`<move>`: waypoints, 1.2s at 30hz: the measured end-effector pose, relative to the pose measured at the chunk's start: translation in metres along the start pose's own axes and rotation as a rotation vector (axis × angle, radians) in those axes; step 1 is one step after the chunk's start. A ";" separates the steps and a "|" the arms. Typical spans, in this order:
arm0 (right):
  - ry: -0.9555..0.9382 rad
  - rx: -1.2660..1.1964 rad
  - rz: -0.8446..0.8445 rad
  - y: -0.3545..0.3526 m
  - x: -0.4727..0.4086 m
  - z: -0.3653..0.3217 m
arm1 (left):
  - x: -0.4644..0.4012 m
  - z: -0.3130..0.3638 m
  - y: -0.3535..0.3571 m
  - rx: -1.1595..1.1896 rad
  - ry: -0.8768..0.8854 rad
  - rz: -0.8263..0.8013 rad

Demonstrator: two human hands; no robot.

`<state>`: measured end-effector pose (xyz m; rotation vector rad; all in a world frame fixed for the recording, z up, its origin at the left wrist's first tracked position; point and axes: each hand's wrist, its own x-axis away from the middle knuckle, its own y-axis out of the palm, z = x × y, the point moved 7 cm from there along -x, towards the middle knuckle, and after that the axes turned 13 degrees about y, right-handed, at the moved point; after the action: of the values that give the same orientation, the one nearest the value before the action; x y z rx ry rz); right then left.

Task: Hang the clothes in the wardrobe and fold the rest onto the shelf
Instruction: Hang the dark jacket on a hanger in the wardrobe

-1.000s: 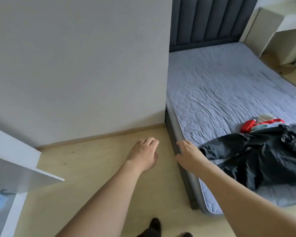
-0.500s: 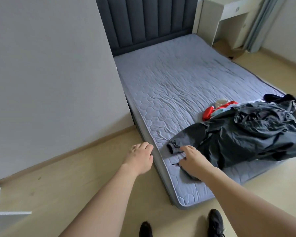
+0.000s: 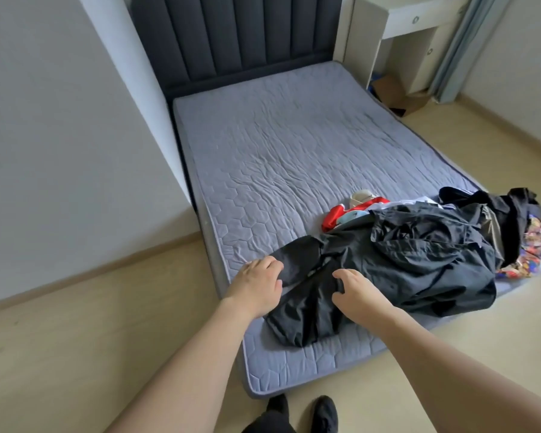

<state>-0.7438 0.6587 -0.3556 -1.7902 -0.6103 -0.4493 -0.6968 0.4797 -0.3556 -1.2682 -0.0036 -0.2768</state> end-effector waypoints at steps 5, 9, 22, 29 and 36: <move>0.037 -0.012 0.024 -0.030 -0.038 0.051 | -0.057 -0.007 0.027 0.041 -0.082 -0.117; 0.093 0.002 0.033 -0.069 -0.086 0.119 | -0.120 0.012 0.042 0.177 -0.203 -0.111; 0.081 0.325 -0.049 -0.194 -0.329 0.332 | -0.355 0.136 0.142 1.122 -0.967 0.002; 0.033 0.539 -0.138 -0.156 -0.431 0.408 | -0.429 0.174 0.247 1.207 -1.124 -0.109; -0.059 0.802 -0.114 -0.115 -0.486 0.454 | -0.466 0.205 0.342 1.471 -1.288 -0.195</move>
<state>-1.2003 1.0327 -0.6838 -1.0093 -0.7973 -0.1794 -1.0459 0.8594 -0.6874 0.2110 -1.2112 0.3986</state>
